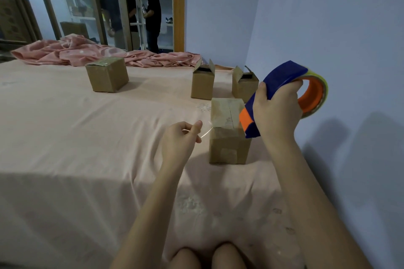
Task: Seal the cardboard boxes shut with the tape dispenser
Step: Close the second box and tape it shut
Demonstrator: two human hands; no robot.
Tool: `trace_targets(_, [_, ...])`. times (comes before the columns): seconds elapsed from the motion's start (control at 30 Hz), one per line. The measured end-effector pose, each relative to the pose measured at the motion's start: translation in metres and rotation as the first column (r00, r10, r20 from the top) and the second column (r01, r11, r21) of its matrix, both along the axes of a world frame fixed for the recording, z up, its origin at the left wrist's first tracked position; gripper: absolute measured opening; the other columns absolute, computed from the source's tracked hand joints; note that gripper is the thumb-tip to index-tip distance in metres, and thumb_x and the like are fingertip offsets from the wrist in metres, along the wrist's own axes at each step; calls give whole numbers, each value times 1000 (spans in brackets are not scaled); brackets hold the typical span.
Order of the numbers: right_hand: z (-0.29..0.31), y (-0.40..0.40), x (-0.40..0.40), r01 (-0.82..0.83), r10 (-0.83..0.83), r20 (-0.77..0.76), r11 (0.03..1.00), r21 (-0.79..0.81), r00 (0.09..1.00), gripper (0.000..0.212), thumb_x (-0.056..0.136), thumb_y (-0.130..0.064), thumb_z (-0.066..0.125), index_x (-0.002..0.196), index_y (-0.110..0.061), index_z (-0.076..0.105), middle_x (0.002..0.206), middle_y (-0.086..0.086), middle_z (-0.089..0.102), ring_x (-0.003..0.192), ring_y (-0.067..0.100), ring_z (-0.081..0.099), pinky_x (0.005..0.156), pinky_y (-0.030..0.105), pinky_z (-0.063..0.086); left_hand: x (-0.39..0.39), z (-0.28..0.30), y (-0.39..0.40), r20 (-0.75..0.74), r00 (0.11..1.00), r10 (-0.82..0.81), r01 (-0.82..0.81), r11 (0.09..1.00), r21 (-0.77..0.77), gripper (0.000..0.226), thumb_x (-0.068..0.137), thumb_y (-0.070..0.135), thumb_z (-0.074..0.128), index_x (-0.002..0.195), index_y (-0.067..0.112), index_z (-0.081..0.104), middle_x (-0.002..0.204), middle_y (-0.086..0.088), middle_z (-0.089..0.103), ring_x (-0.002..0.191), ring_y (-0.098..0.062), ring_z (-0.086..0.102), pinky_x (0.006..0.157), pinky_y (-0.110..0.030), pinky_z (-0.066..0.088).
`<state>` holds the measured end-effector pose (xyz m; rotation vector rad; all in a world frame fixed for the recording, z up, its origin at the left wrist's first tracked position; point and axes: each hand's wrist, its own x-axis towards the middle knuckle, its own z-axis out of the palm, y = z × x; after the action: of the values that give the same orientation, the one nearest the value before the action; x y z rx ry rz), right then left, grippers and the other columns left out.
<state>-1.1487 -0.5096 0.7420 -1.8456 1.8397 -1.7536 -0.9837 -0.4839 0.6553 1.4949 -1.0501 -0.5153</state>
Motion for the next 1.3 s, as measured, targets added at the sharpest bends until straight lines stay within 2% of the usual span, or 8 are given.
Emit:
trace_targets(0.5, [7, -3, 7, 32, -26, -128, 999, 40, 991, 48, 94, -29, 52, 131, -3, 33, 120, 13, 59, 97, 26, 63, 69, 25, 46, -34, -23, -2, -129, 991, -19, 28, 997, 69, 44, 93, 49, 47, 69, 14, 56, 47, 5, 57, 39, 0, 48, 49, -23, 36])
trace_targets(0.63, [7, -3, 10, 39, -33, -138, 998, 40, 990, 50, 94, -28, 53, 132, -3, 33, 120, 13, 59, 97, 26, 63, 68, 25, 45, -34, -29, -3, -111, 992, -63, 87, 972, 217, 49, 96, 50, 39, 82, 7, 58, 74, -7, 63, 69, -20, 58, 63, -32, 43])
trace_targets(0.73, [8, -2, 11, 47, -42, -150, 998, 31, 988, 50, 94, -29, 53, 131, -3, 33, 120, 13, 59, 97, 26, 63, 68, 24, 43, -39, -30, 1, -74, 995, 60, -45, 980, 192, 13, 96, 19, 42, 99, 11, 52, 93, -6, 61, 90, -26, 59, 79, -39, 49])
trace_targets(0.9, [8, -3, 9, 46, -41, -149, 998, 31, 988, 49, 94, -29, 52, 131, -3, 33, 119, 12, 59, 97, 26, 63, 68, 24, 44, -70, -21, 21, -379, 914, -148, 50, 966, -255, 52, 95, 44, 34, 141, 22, 39, 137, 16, 43, 126, 5, 40, 104, -18, 34])
trace_targets(1.07, [8, -2, 10, 44, -39, -162, 999, 27, 986, 47, 94, -30, 52, 129, -3, 34, 117, 12, 60, 94, 25, 64, 67, 24, 43, -92, -36, 32, -312, 918, -244, 181, 959, -217, 63, 97, 52, 27, 151, 23, 10, 154, 17, 15, 123, 30, 16, 99, 4, 18])
trace_targets(1.13, [8, -2, 9, 42, -36, -155, 999, 33, 987, 47, 94, -29, 52, 129, -3, 34, 117, 12, 60, 94, 25, 64, 66, 24, 43, -87, -39, 37, -250, 947, -201, 170, 975, -139, 59, 98, 41, 40, 150, 22, 18, 154, 7, 27, 135, 6, 26, 112, -19, 27])
trace_targets(1.2, [9, -2, 8, 41, -34, -144, 998, 48, 989, 48, 94, -29, 52, 130, -2, 34, 118, 13, 59, 96, 26, 63, 68, 25, 45, -79, -31, 38, 17, 1000, -26, 28, 992, -120, 66, 92, 34, 51, 149, 16, 22, 152, -2, 33, 139, -14, 31, 115, -36, 26])
trace_targets(1.3, [9, -2, 7, 41, -33, -146, 998, 56, 989, 48, 94, -29, 52, 130, -3, 34, 119, 13, 59, 96, 25, 63, 68, 25, 45, -76, -1, 30, 629, 746, 219, -47, 959, -279, 68, 79, 21, 69, 137, -2, 42, 140, -19, 47, 134, -29, 40, 111, -37, 26])
